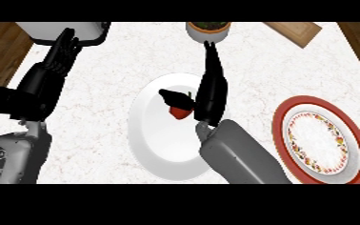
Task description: Pick the bell pepper from the plate and place it in the plate
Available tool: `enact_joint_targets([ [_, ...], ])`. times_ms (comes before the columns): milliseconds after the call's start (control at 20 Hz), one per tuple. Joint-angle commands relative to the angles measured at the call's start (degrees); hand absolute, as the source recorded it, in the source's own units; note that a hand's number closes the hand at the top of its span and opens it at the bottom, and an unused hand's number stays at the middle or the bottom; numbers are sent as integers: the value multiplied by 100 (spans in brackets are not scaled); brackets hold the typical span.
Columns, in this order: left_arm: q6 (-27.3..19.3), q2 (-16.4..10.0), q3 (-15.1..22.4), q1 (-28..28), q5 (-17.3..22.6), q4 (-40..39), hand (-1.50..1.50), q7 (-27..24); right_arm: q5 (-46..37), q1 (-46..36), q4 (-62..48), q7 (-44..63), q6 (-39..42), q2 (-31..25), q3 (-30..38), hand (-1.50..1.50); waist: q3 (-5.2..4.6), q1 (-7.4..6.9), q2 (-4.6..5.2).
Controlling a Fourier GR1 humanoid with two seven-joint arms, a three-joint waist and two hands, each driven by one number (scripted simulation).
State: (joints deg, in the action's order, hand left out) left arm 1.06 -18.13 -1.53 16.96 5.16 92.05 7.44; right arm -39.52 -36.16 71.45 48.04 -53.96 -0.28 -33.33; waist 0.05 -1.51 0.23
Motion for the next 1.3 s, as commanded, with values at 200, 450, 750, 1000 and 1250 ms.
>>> enact_joint_targets([
  [200, -20, 10, -150, -259, -116, 41, 0, -218, 148, 1567, 1625, -513, -599, -473, 138, -150, -2, 216, -46],
  [450, -17, 89, -176, -54, -100, -105, 0, -103, 810, 3031, 3089, -1305, -668, -1342, -178, -150, 2, 249, -33],
  [750, 310, -139, -521, 71, 84, -243, 0, -79, 1367, 4074, 4027, -2060, -489, -2159, -118, -150, -1, 207, -29],
  [1000, 191, 207, -258, -420, -87, 128, 0, -172, 2312, 5000, 4826, -2706, -302, -3020, 248, -150, 0, 199, -34],
  [1250, 148, 210, -311, -298, -289, -91, 0, -305, 3418, 5734, 4722, -4350, -163, -3232, 691, -150, 5, 218, -35],
])
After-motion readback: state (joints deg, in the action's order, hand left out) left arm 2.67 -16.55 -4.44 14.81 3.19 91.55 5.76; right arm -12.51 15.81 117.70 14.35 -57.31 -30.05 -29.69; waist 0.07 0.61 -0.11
